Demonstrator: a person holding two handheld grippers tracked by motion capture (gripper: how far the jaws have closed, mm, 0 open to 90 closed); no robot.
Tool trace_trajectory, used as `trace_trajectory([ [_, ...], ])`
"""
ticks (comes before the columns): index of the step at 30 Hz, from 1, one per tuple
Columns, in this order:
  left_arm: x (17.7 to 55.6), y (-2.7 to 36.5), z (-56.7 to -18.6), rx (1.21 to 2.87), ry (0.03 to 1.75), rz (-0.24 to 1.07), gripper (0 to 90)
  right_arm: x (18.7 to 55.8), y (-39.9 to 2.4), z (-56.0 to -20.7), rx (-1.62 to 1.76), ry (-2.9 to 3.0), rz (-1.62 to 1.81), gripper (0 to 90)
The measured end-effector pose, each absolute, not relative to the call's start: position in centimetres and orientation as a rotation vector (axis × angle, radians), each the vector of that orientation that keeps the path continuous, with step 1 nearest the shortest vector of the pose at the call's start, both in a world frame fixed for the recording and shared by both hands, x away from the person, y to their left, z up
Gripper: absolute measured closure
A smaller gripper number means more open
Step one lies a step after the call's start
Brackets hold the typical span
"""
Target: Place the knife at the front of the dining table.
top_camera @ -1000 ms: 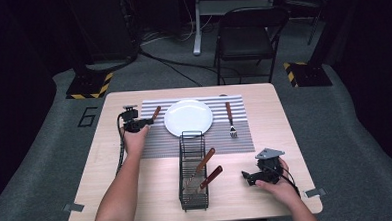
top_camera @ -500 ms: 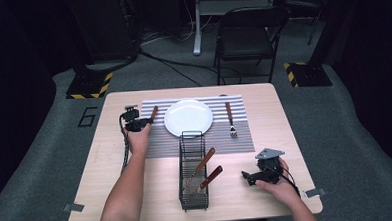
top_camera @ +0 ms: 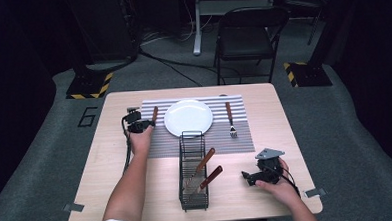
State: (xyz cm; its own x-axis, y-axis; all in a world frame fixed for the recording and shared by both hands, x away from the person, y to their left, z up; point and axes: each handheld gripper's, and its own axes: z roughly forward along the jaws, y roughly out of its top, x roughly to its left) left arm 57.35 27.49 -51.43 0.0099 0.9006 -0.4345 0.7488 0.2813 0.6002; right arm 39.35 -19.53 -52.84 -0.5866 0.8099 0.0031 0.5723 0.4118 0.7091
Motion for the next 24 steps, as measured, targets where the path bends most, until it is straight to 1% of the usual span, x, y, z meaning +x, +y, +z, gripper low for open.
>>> trace_trajectory([
  [8, 57.1, 28.1, -52.0, 1.487, 1.740, 0.236, 79.9, 39.3, -19.5, -52.8, 1.192, 2.332, 0.972, 0.0],
  [11, 57.0, 28.2, -51.8, 1.493, 1.746, 0.241, 76.4, 39.3, -19.5, -52.8, 1.192, 2.332, 0.971, 0.0],
  [14, 56.9, 28.6, -51.8, 1.484, 1.745, 0.240, 76.1, 39.4, -19.5, -52.8, 1.192, 2.332, 0.972, 0.0],
  [19, 56.7, 29.3, -51.9, 1.449, 1.751, 0.228, 73.1, 39.3, -19.5, -52.8, 1.192, 2.332, 0.972, 0.0],
  [24, 56.3, 29.8, -51.7, 1.465, 1.757, 0.213, 69.3, 39.4, -19.5, -52.8, 1.192, 2.332, 0.972, 0.0],
])
